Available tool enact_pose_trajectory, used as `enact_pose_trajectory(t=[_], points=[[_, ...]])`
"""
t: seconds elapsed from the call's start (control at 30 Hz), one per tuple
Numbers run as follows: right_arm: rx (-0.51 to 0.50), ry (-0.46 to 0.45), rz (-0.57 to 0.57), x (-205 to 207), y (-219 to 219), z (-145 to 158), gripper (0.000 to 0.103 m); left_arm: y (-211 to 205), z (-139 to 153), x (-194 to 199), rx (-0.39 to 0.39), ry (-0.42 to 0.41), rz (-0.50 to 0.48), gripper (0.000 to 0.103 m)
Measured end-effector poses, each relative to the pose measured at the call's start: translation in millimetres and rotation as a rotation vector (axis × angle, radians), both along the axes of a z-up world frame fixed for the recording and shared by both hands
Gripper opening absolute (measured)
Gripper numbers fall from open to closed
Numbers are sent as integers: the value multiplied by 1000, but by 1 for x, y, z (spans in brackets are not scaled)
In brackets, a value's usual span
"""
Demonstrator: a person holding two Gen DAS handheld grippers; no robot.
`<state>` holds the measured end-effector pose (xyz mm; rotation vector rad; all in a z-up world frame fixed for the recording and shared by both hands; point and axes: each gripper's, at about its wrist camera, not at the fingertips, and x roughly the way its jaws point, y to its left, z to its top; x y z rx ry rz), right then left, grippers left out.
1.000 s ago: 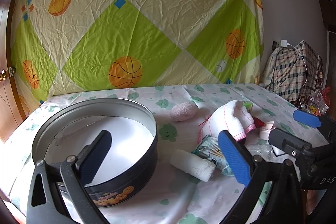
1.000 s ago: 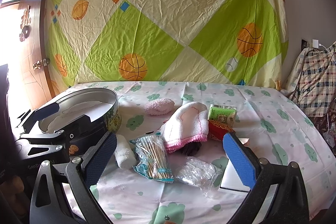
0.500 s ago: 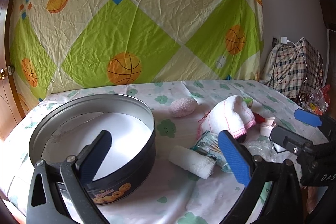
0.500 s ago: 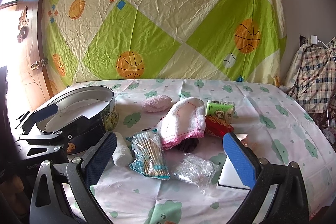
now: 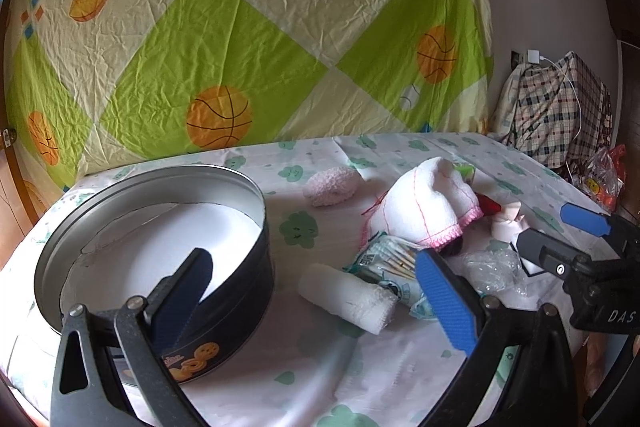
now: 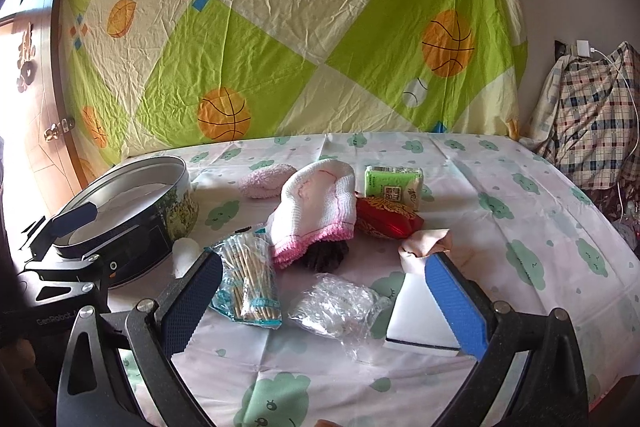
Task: Organize soft objects
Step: 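Grasp the white rolled cloth with the left gripper while the right gripper grasps the white sponge block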
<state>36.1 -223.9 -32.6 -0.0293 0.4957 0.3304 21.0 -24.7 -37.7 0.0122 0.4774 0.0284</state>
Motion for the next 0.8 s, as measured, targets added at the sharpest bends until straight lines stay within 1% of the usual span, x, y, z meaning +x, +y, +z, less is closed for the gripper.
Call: enact_pose_trajectory(t=[0.13,0.2,0.27,0.33,0.43,0.47,0.5,0.53,0.63,0.73,0.8], points=[[4,3,-34,5,-14,-6,102,-8,-6,5,-14,28,-38,101],[1,1,-65,7,-22,-9,102,-11,-12,9,-30,56,-59,96],[2,4,-96,11,-32,-14,102,-14,-17,16,-46,96,-74,87],[3,18,-123,17,-42,-20,102,-16,-23,22,-58,126,-77,86],[6,38,-151,25,-55,-28,102,-17,-32,29,-78,168,-73,75],[9,48,-156,27,-59,-31,102,-17,-34,31,-85,184,-70,73],[15,56,-155,29,-61,-33,100,-16,-36,33,-97,196,-66,71],[20,62,-154,31,-64,-35,95,-14,-36,34,-106,199,-62,71],[34,76,-146,35,-69,-38,93,-12,-37,39,-116,225,-44,71],[13,95,-145,37,-67,-38,88,-11,-40,47,-140,263,-53,70],[6,113,-141,41,-67,-40,84,-9,-44,53,-158,290,-52,64]])
